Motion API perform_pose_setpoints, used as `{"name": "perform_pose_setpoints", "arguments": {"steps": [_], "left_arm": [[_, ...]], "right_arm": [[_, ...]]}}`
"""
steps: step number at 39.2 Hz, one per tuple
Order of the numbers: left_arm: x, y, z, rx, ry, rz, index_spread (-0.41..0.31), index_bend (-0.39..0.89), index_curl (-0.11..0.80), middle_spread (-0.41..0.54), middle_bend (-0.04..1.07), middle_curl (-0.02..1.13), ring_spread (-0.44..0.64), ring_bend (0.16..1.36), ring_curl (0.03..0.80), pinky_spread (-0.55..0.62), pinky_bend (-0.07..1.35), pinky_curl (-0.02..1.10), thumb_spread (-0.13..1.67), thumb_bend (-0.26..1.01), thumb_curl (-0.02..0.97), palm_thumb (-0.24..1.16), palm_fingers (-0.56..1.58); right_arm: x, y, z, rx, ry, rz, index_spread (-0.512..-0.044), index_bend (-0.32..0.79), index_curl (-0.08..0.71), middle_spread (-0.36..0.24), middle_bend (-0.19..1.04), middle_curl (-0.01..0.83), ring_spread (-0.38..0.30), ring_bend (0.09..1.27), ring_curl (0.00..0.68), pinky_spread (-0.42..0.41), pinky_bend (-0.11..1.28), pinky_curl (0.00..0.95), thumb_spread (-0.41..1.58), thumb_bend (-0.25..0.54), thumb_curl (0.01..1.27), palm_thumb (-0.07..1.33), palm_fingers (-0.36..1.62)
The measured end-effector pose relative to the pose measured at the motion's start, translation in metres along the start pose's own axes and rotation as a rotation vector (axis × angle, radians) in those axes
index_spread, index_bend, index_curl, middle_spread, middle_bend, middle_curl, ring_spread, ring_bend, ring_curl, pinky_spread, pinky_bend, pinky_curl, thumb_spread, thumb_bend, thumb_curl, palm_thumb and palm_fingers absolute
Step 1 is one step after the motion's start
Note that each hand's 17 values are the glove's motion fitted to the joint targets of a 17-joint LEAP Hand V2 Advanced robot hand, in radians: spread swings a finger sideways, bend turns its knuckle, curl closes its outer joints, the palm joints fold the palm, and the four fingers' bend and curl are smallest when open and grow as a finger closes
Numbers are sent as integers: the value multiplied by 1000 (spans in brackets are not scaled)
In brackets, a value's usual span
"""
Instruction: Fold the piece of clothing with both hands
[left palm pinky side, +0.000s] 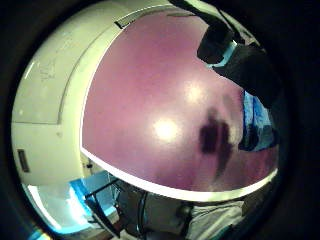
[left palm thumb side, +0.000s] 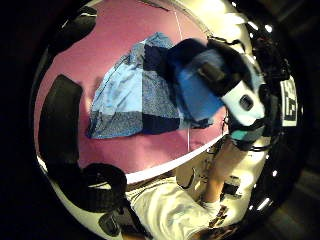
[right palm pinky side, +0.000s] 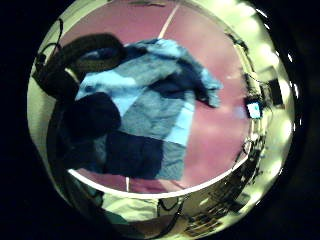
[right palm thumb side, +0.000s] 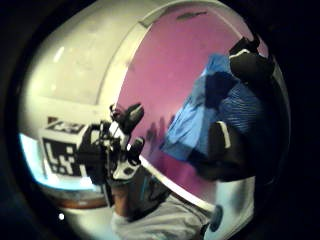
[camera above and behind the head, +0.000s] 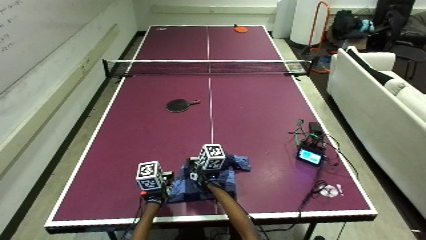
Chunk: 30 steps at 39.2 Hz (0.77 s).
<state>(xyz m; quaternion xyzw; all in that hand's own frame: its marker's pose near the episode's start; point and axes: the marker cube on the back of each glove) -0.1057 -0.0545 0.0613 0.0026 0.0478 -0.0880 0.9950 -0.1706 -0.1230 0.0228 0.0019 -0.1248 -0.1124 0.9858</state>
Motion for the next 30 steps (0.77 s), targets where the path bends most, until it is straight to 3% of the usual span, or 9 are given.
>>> {"name": "perform_pose_setpoints", "arguments": {"steps": [4, 6, 9, 13, 20, 30], "left_arm": [[-4, 2, -6, 11, 16, 2, -120, 120, 289, -58, 187, 368, 33, 634, 353, 303, 298, 379, 1577, 146, 163, 261, 537], [-3, 3, -12, 27, 11, 2, -121, 119, 287, -59, 182, 369, 31, 635, 353, 300, 299, 379, 1571, 147, 167, 265, 539], [6, 5, -23, 51, 8, 14, -121, 119, 286, -57, 182, 370, 29, 635, 352, 298, 296, 379, 1571, 149, 170, 268, 539], [22, 7, -35, 79, 1, 44, -121, 124, 285, -56, 179, 369, 28, 633, 350, 296, 292, 379, 1566, 148, 173, 265, 542], [73, 8, -51, 110, -44, 120, -121, 127, 287, -56, 178, 368, 26, 629, 348, 294, 287, 378, 1557, 142, 176, 258, 547], [99, 4, -45, 93, -104, 132, -121, 118, 284, -65, 178, 366, 13, 635, 348, 279, 283, 377, 1535, 130, 180, 249, 579]], "right_arm": [[-27, 40, -13, -193, -267, -32, -314, 77, 167, -231, 362, 459, -231, 748, 456, -247, 490, 393, 874, -47, 488, 983, 1081], [-23, 46, -14, -221, -382, -44, -312, 143, 195, -196, 349, 459, -187, 683, 442, -144, 390, 380, 974, -90, 446, 847, 903], [-8, 51, -24, -190, -420, -61, -309, 147, 214, -170, 336, 456, -160, 633, 438, -76, 368, 378, 1036, -64, 424, 785, 878], [28, 55, -42, -87, -217, -43, -302, 129, 222, -145, 319, 447, -136, 572, 409, -11, 351, 355, 1108, -35, 404, 743, 881], [141, 46, -43, -96, 358, 136, -307, 177, 267, -110, 267, 433, -80, 418, 373, 109, 319, 351, 1211, -23, 377, 700, 745], [171, 74, -73, -34, 444, 274, -321, 169, 308, -96, 195, 409, -33, 302, 332, 201, 265, 330, 1281, -15, 351, 656, 675]]}}
